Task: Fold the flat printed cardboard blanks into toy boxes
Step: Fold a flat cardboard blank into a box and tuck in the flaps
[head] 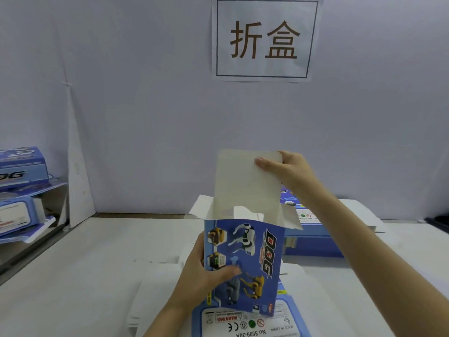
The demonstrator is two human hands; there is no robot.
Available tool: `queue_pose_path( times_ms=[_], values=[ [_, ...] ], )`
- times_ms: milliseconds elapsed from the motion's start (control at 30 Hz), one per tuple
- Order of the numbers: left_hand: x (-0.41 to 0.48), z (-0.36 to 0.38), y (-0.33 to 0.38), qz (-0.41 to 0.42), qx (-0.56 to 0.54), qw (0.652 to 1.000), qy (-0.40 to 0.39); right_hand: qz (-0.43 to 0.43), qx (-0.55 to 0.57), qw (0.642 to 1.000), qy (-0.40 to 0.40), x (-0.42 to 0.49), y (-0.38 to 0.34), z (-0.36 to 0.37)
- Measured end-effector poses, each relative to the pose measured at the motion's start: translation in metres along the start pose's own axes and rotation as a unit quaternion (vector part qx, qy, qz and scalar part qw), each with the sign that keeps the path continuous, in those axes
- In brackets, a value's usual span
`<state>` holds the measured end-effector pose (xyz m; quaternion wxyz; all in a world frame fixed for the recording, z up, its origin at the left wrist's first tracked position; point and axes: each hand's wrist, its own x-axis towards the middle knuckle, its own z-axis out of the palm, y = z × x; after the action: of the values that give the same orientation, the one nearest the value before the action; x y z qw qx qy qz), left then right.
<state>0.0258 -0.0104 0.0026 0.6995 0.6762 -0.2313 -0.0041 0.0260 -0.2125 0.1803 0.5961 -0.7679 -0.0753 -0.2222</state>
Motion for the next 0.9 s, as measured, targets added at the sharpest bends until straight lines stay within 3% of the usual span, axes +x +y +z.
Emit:
queue_pose_path(
  times_ms=[67,133,233,300,433,500,633,800,900],
  values=[
    [0.0,0.001,-0.003,0.002,-0.001,1.0,0.012,0.125,0.013,0.992,-0.015,0.013,0.013,0.001],
    [-0.001,0.002,-0.005,0.008,-0.001,1.0,0.012,0.239,-0.066,0.967,-0.06,0.021,0.034,0.0],
    [0.0,0.002,-0.008,0.009,-0.004,1.0,0.024,0.309,-0.138,0.938,-0.077,0.024,0.057,-0.002],
    [0.0,0.002,-0.009,0.013,-0.003,1.0,0.019,0.337,-0.097,0.934,-0.068,0.02,0.067,-0.008],
    [-0.001,0.003,-0.008,0.013,-0.005,1.0,0.012,0.372,-0.123,0.909,-0.145,0.01,0.056,-0.008],
    [0.0,0.003,-0.007,0.013,-0.009,1.0,0.01,0.335,-0.08,0.926,-0.154,0.012,0.041,-0.006],
    [0.001,0.003,-0.009,0.007,-0.006,1.0,0.008,0.148,0.081,0.98,-0.104,0.023,0.023,-0.009],
    [0.001,0.003,-0.01,0.011,-0.003,1.0,0.013,-0.008,-0.01,0.997,-0.076,0.012,0.017,-0.001],
    [0.0,0.005,-0.008,0.02,0.004,1.0,0.01,0.008,0.006,0.998,-0.069,0.01,0.002,0.001]
  ],
)
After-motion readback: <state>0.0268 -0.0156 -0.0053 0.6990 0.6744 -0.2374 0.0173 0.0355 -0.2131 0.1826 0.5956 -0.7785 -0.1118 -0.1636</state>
